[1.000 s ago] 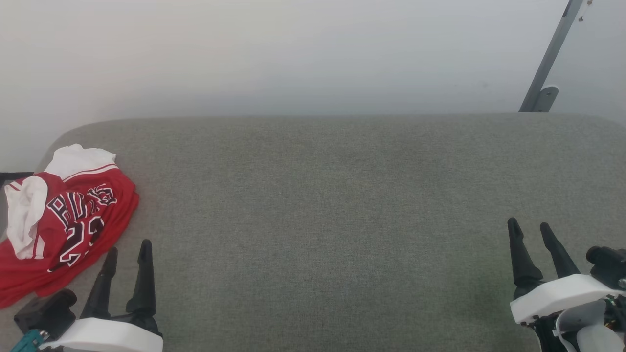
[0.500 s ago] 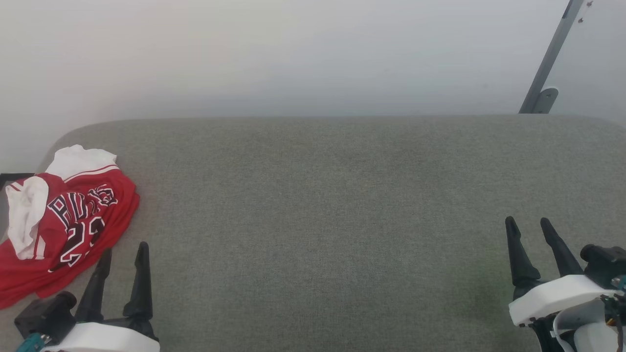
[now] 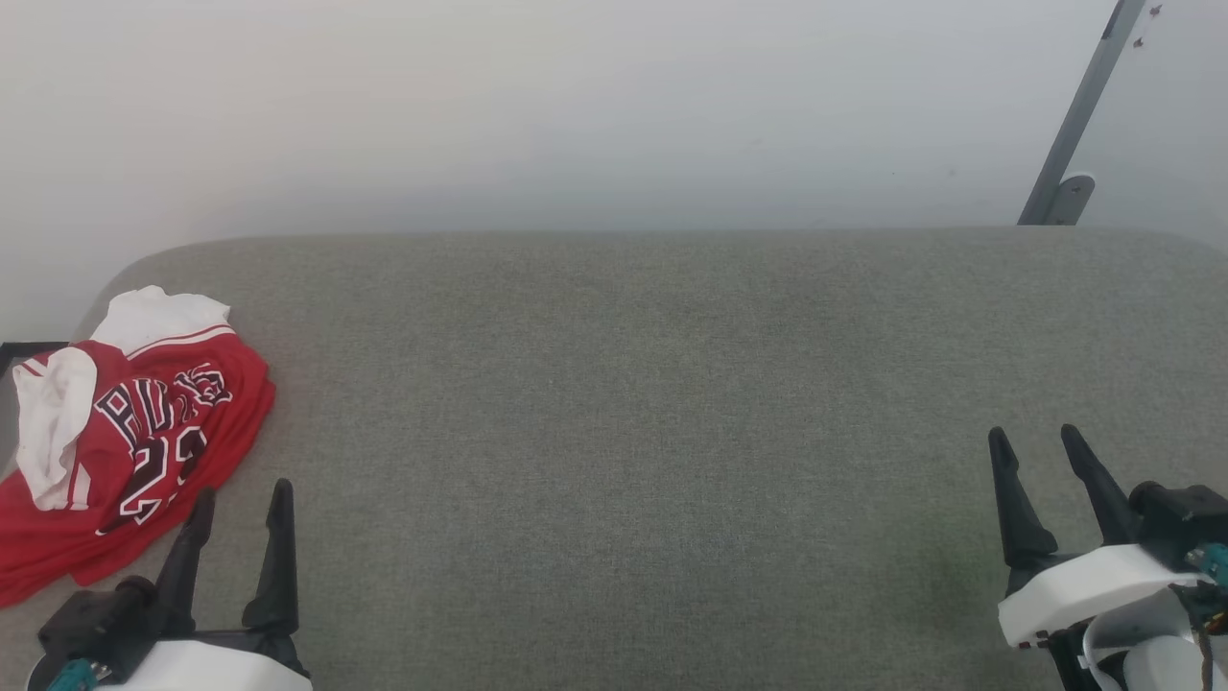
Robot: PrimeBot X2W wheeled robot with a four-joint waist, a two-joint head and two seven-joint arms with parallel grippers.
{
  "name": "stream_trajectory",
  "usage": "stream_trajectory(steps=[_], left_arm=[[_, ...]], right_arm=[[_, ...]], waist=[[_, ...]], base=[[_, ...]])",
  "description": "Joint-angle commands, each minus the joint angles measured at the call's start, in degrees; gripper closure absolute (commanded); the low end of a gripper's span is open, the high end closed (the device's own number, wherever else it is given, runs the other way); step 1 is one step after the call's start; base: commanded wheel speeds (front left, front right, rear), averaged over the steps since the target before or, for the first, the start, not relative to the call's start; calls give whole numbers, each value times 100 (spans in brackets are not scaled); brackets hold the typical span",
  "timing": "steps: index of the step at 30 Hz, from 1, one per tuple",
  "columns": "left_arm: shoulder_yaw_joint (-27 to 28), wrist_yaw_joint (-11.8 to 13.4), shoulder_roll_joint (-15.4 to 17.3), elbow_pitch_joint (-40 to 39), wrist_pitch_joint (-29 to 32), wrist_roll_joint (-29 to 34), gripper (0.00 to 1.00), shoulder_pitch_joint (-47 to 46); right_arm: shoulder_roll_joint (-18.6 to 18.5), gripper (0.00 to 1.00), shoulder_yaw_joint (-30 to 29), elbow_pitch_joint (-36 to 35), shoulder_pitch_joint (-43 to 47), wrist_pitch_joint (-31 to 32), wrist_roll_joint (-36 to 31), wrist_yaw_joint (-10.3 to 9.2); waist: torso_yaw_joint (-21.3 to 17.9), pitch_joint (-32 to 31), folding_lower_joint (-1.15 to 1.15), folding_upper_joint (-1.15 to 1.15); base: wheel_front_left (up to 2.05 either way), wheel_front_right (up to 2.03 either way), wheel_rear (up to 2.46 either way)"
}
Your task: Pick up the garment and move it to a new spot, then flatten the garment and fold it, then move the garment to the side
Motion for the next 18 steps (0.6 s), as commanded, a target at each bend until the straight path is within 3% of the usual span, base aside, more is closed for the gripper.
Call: stream_trajectory(steps=[1, 18], left_arm=[[8, -17, 33, -30, -44, 90, 0, 67], [-39, -15, 47, 9, -55, 100, 0, 61]], right_arm=[[-1, 0, 6, -37, 60, -51, -93, 0], [40, 0, -36, -47, 108, -41, -162, 0]], waist=[[1, -1, 0, 0], [-20, 17, 0, 0]], base=[[0, 0, 0], [0, 0, 0]])
